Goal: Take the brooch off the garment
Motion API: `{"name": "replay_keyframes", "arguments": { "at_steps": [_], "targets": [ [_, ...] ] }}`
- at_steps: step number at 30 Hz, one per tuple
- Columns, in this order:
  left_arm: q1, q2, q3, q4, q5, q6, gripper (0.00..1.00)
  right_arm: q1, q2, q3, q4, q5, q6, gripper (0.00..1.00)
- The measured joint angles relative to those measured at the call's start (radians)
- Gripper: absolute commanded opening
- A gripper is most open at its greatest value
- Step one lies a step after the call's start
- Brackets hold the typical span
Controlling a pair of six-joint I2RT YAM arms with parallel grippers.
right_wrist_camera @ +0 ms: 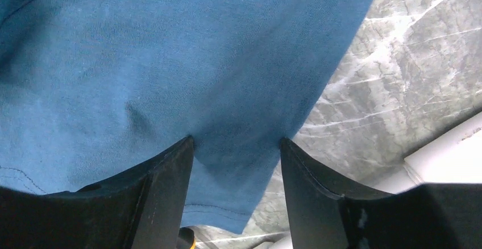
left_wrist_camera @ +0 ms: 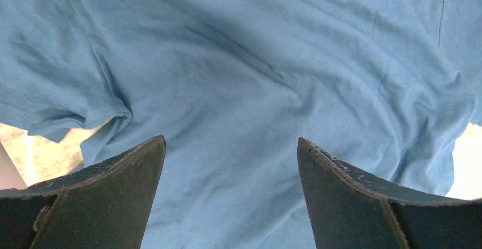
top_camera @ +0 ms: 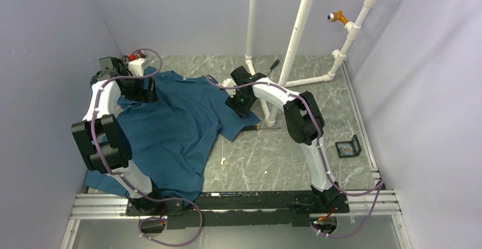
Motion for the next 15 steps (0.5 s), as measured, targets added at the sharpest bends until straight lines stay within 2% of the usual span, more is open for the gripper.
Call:
{"name": "replay_keyframes", "arguments": {
  "at_steps": [9, 15],
  "targets": [
    [0.005, -0.037, -0.049, -0.064, -0.016, 0.088, 0.89, -0.031, 0.048, 0.08, -0.02, 0.036, -0.009, 0.57],
    [0.012, -0.139, -0.197, -0.077, -0.012, 0.189, 0.87, -0.066, 0.114, 0.195, -0.015, 0.108, -0.019, 0.57]
  ]
}}
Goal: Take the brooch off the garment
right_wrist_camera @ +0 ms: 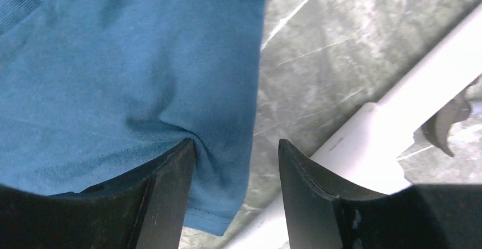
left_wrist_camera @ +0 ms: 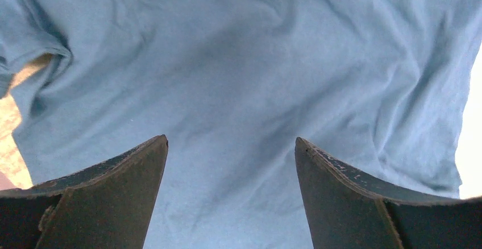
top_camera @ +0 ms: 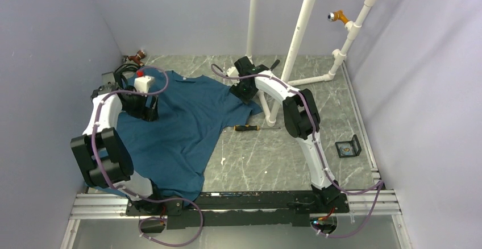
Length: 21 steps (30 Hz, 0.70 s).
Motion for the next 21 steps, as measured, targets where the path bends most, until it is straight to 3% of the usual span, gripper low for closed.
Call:
{"name": "replay_keyframes", "arguments": {
  "at_steps": [9, 15, 21],
  "targets": [
    [0.0, -0.068, -0.086, 0.0, -0.002, 0.066, 0.79, -0.005, 0.038, 0.065, 0.005, 0.056, -0.013, 0.62],
    [0.0, 0.014, 0.024, 0.007, -0.008, 0.048, 0.77, -0.006, 0.018, 0.041, 0.018, 0.064, -0.013, 0.69],
    [0.0, 0.103, 0.123, 0.022, -0.012, 0.046, 0.76, 0.008, -0.027, 0.029, 0.01, 0.011, 0.007, 0.66]
  ]
}}
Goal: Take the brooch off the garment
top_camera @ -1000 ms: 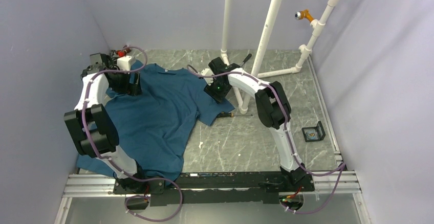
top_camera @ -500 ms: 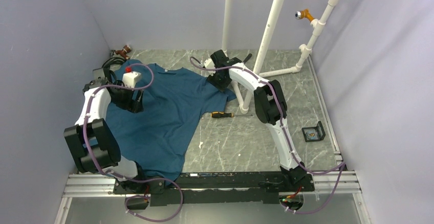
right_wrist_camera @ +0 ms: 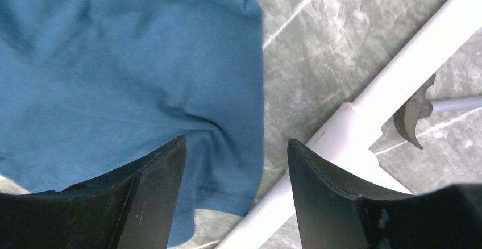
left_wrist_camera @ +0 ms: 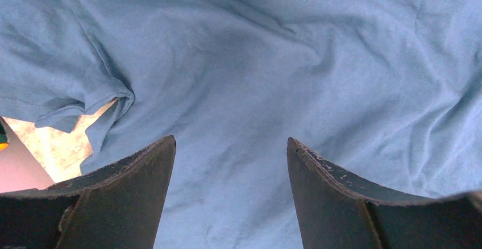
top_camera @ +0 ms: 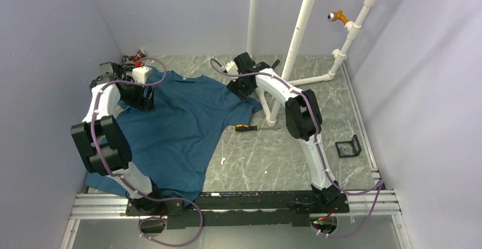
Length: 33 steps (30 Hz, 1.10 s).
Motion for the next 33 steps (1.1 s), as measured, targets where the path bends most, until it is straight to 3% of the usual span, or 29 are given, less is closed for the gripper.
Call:
{"name": "replay_keyframes", "arguments": {
  "at_steps": [9, 16, 23, 33],
  "targets": [
    [0.0, 0.068, 0.069, -0.001, 0.001, -0.072, 0.78, 0.032, 0.022, 0.121, 0.028, -0.09, 0.059, 0.49],
    [0.016, 0.157, 0.213, 0.006, -0.024, -0.172, 0.8, 0.065, 0.108, 0.163, 0.111, -0.103, 0.065, 0.42],
    [0.045, 0.232, 0.307, 0.024, -0.076, -0.219, 0.8, 0.089, 0.177, 0.168, 0.181, -0.023, 0.027, 0.32],
    [0.043, 0.381, 0.487, 0.047, -0.16, -0.222, 0.74, 0.061, 0.19, 0.163, 0.234, 0.096, -0.041, 0.29]
  ]
}}
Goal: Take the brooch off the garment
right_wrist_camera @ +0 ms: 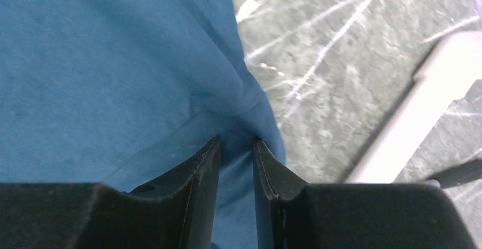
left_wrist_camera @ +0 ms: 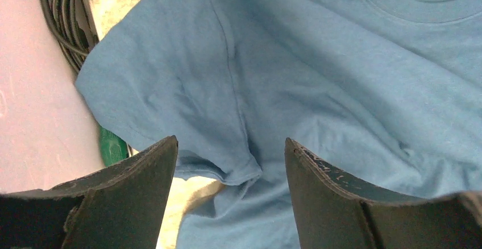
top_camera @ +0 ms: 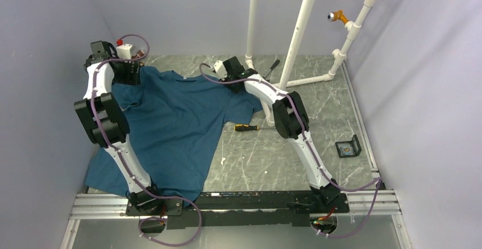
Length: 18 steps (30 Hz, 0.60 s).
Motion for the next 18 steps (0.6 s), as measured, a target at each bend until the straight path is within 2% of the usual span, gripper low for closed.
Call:
{"name": "replay_keyframes", "arguments": {
  "at_steps": [4, 12, 14, 18],
  "targets": [
    [-0.002, 0.055, 0.061, -0.005, -0.009, 0.004, 0.74, -0.037, 0.0, -0.006, 0.013, 0.017, -0.013, 0.3],
    [-0.013, 0.071, 0.071, -0.005, -0.019, 0.005, 0.7, -0.063, 0.0, -0.005, 0.015, 0.018, -0.025, 0.35],
    [-0.017, 0.077, 0.08, -0.005, -0.026, 0.005, 0.71, -0.063, 0.0, -0.005, 0.016, 0.02, -0.027, 0.41],
    [-0.021, 0.084, 0.092, -0.015, -0.01, 0.018, 0.78, -0.064, -0.008, -0.005, 0.011, 0.016, -0.022, 0.62]
  ]
}}
